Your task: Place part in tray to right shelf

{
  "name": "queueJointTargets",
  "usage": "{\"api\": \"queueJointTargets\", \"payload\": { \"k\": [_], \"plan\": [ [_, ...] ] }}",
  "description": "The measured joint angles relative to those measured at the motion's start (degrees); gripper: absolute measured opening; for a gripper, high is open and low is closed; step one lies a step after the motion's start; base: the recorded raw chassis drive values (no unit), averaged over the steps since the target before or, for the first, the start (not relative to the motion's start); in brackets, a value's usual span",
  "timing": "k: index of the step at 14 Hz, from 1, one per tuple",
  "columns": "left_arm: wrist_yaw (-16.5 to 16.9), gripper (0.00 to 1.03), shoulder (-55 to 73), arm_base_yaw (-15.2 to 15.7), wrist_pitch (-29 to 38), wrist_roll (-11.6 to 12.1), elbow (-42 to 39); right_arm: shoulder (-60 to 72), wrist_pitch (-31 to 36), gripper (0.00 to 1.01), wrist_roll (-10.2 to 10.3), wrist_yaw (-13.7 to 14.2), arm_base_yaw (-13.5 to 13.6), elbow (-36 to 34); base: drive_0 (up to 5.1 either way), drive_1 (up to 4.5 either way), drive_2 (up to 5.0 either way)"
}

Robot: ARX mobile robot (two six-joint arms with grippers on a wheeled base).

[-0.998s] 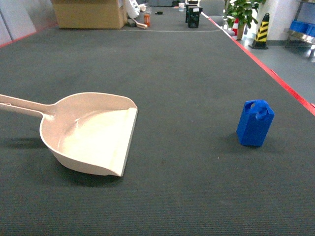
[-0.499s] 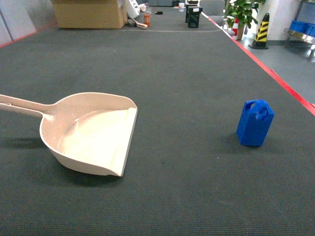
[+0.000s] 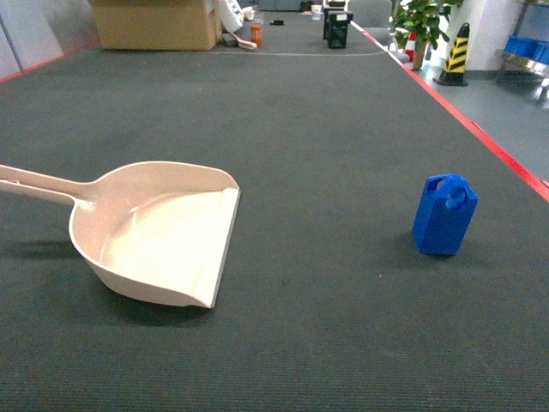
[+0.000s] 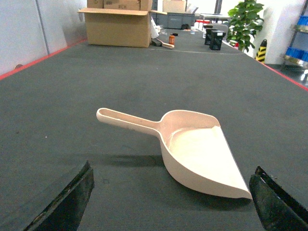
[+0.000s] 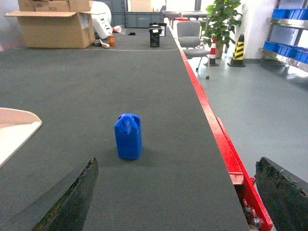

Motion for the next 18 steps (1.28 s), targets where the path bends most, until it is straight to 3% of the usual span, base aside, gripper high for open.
{"api": "queueJointTargets", "payload": {
  "k": [18],
  "plan": [
    [0.0, 0.98, 0.0, 0.0, 0.0, 0.0, 0.0, 0.0, 0.0, 0.98, 0.0, 0.0, 0.0, 0.0, 0.0, 0.00, 0.0]
  ]
}}
